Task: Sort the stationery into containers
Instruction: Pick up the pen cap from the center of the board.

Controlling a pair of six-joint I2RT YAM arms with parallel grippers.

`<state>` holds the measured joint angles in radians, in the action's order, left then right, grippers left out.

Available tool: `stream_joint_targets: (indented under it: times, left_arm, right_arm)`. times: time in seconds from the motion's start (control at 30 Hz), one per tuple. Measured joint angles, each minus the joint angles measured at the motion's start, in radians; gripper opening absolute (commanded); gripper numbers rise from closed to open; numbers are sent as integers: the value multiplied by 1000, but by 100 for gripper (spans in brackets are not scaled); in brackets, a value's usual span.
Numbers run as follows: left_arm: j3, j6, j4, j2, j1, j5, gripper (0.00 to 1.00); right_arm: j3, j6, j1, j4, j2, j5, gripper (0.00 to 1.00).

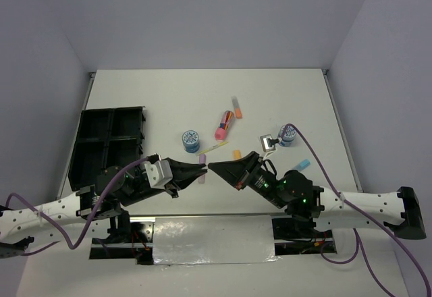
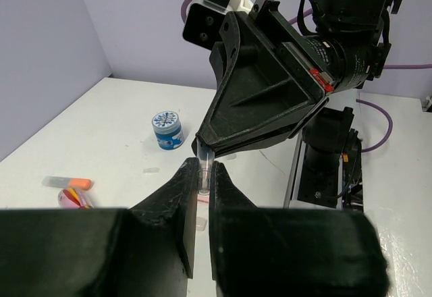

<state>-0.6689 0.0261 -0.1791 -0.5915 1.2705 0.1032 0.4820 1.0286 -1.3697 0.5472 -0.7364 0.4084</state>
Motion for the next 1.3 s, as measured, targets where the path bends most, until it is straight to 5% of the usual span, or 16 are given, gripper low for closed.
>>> stream_joint_targets:
  times: [0.6, 0.73, 0.87, 0.9, 0.93, 1.0, 1.13, 1.3]
  left_arm:
    - [21, 0, -40, -2, -2, 5, 13]
    - [21, 0, -42, 6, -3, 9, 0]
    - [21, 0, -42, 8, -3, 12, 0]
    - [21, 0, -42, 8, -3, 13, 0]
    - [21, 0, -42, 8, -3, 13, 0]
    - [21, 0, -46, 6, -3, 7, 0]
    - [21, 0, -74, -4, -3, -7, 0]
    - [21, -1, -78, -8, -2, -5, 0]
  right_arm:
    - [-80, 53, 6, 227, -59, -1, 0]
    - [-80, 70, 8, 262, -82, -2, 0]
    - [-79, 82, 9, 275, -92, -1, 1]
    - [-79, 82, 9, 276, -92, -1, 7]
    - [-78, 82, 9, 275, -92, -1, 32]
    - [-73, 74, 9, 264, -92, -8, 64]
    - [-69, 31, 8, 181, -70, -22, 86]
    - [-69, -44, 8, 43, 34, -1, 92]
